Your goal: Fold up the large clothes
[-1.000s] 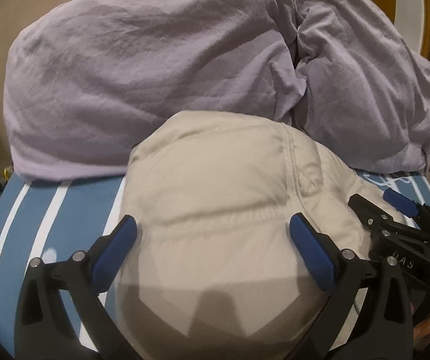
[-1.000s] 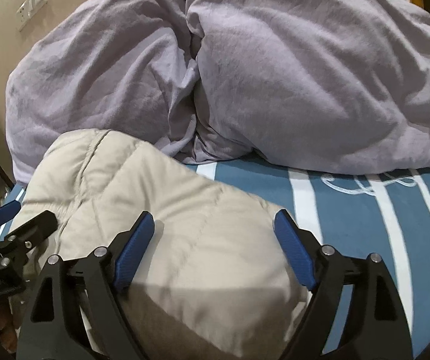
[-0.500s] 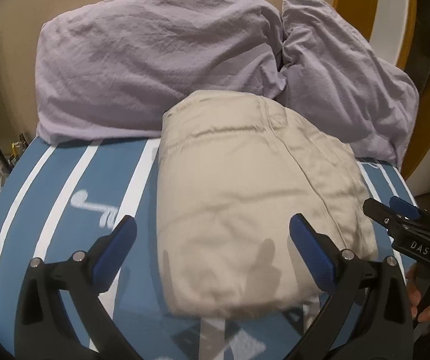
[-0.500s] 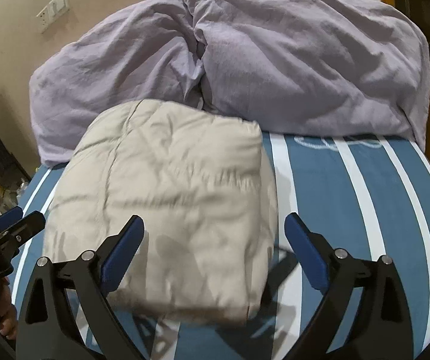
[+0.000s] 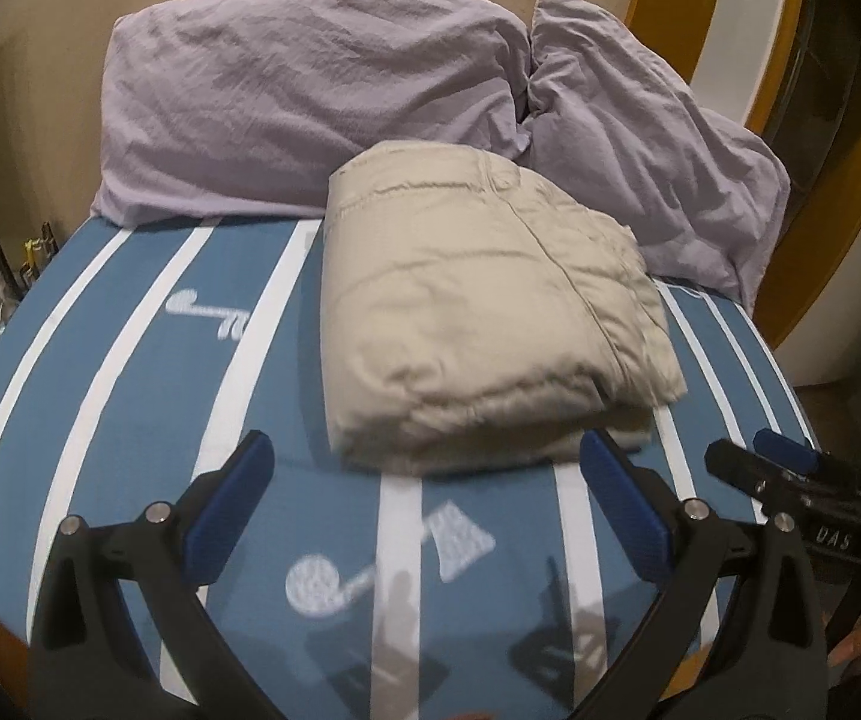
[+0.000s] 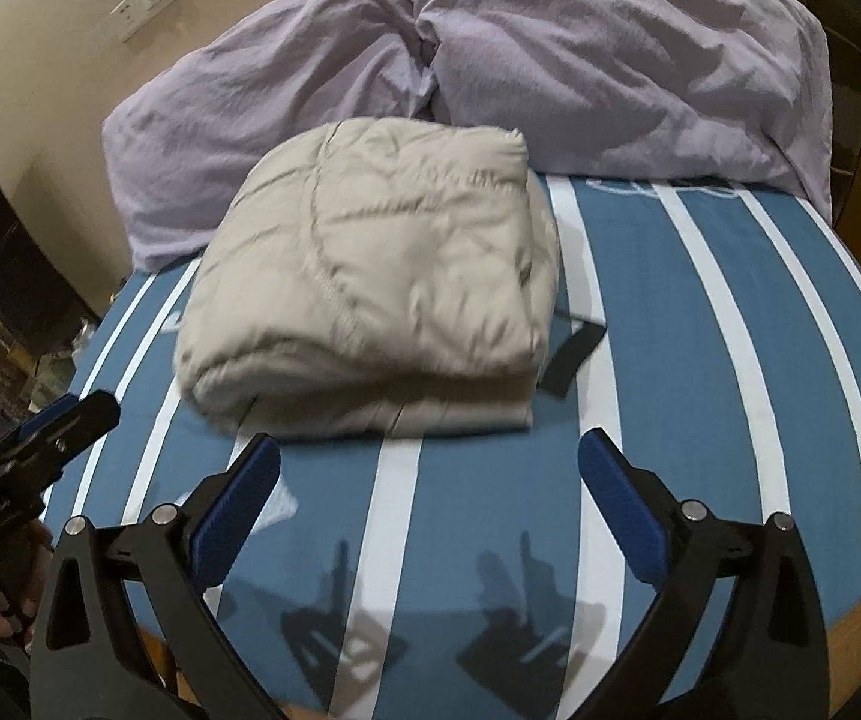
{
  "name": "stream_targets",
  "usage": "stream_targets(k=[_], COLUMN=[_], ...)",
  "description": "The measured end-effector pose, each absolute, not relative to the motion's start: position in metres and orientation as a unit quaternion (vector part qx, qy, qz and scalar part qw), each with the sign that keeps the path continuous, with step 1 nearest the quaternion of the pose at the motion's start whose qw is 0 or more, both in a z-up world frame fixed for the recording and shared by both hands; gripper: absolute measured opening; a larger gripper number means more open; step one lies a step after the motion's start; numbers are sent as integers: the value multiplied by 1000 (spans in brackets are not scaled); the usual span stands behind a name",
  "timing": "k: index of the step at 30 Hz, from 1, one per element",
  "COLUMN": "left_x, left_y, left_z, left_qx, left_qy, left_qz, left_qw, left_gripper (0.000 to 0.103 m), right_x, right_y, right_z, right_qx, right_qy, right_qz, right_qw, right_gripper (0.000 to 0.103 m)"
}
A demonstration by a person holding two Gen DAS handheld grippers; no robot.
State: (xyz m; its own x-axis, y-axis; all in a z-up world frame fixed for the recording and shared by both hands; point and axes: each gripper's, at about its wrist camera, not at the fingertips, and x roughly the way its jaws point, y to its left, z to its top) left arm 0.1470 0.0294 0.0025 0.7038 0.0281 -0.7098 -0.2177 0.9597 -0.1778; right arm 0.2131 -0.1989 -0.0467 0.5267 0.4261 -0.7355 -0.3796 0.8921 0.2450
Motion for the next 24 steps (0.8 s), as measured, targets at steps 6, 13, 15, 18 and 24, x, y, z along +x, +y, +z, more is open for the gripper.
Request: stream_targets(k=[6, 13, 15, 18, 24], left_x=[119, 102, 100, 98, 96], left_y=[20, 15, 15, 14, 15], left_z=[4, 7, 7, 4, 3], left_qx=[-123, -128, -130, -134, -136], left_qy=[381, 376, 376, 380, 381], left_qz=[63, 65, 63, 63, 63], left_qw=[914, 916, 915, 913, 912], left_gripper=[101, 101, 101, 101, 101], right_x=[181, 164, 163, 160, 159], right_y=[-206, -211, -211, -211, -210], right_z=[-43, -39, -40, -41, -42], right_qx=[25, 29, 29, 30, 34], right_qy=[418, 408, 409, 409, 410], right_qz=[229, 225, 227, 229, 232], right_qw=[879, 884, 884, 883, 882], right_gripper=[101, 101, 101, 101, 101])
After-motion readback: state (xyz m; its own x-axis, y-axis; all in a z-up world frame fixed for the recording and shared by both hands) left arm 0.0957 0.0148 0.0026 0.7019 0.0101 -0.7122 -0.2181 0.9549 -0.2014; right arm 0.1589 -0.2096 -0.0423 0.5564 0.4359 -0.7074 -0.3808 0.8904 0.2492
